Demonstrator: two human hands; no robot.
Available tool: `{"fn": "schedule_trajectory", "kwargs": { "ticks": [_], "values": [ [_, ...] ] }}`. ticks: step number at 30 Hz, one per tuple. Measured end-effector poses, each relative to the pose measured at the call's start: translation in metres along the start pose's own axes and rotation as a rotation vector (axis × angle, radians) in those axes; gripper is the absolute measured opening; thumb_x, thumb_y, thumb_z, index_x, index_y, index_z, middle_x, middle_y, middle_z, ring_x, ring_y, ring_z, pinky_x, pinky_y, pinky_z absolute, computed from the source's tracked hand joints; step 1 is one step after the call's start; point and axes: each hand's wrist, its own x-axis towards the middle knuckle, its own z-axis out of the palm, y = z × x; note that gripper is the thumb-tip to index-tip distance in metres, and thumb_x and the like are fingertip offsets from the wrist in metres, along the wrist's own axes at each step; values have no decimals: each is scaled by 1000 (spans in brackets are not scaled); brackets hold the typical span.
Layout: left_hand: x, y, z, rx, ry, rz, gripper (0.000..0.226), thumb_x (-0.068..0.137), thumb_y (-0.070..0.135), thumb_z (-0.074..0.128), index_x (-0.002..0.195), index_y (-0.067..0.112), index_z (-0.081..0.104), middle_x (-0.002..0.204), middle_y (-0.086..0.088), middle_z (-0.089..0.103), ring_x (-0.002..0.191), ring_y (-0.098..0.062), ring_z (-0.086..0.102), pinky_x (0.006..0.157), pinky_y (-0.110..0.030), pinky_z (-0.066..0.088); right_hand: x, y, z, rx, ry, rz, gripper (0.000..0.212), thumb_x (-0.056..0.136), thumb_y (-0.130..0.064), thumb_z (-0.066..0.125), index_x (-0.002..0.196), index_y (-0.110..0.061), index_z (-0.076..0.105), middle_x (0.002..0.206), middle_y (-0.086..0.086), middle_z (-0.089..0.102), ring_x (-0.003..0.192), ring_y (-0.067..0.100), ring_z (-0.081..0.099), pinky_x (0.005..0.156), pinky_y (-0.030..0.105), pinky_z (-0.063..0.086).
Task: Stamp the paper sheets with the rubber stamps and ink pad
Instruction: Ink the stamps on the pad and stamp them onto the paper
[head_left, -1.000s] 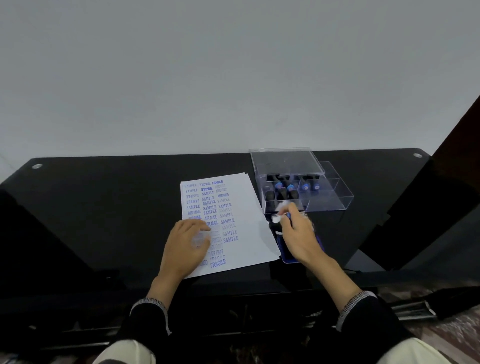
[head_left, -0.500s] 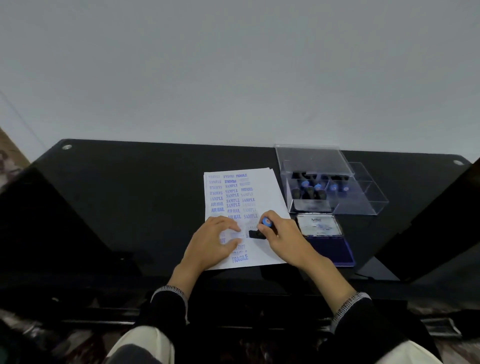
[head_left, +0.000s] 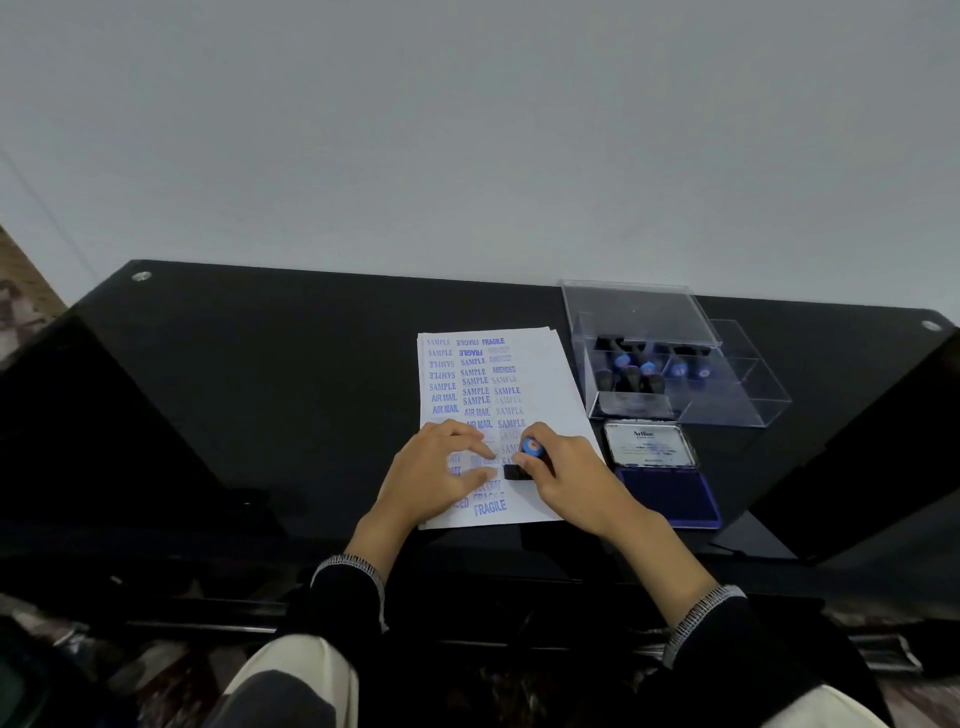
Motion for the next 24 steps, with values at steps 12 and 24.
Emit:
{"fn": "schedule_trajectory", "kwargs": {
  "ticks": [12,24],
  "values": [
    [-1,4,-1,14,10,1,19,81,50,71,98,41,69,121,22,57,113,1,47,96,-26,38,2,-2,2,-67,-13,0,10,98,-34,48,95,-26,41,71,-8,50,59,16,47,57,30,38],
    [-4,-1,6,4,232,4,10,88,32,68,97,28,71,105,19,62,105,2,51,108,-28,33,-2,-9,4,-72,-3,-21,12,99,-28,47,94,-21,39,73,-1,51,60,16,45,56,29,36]
  ]
}}
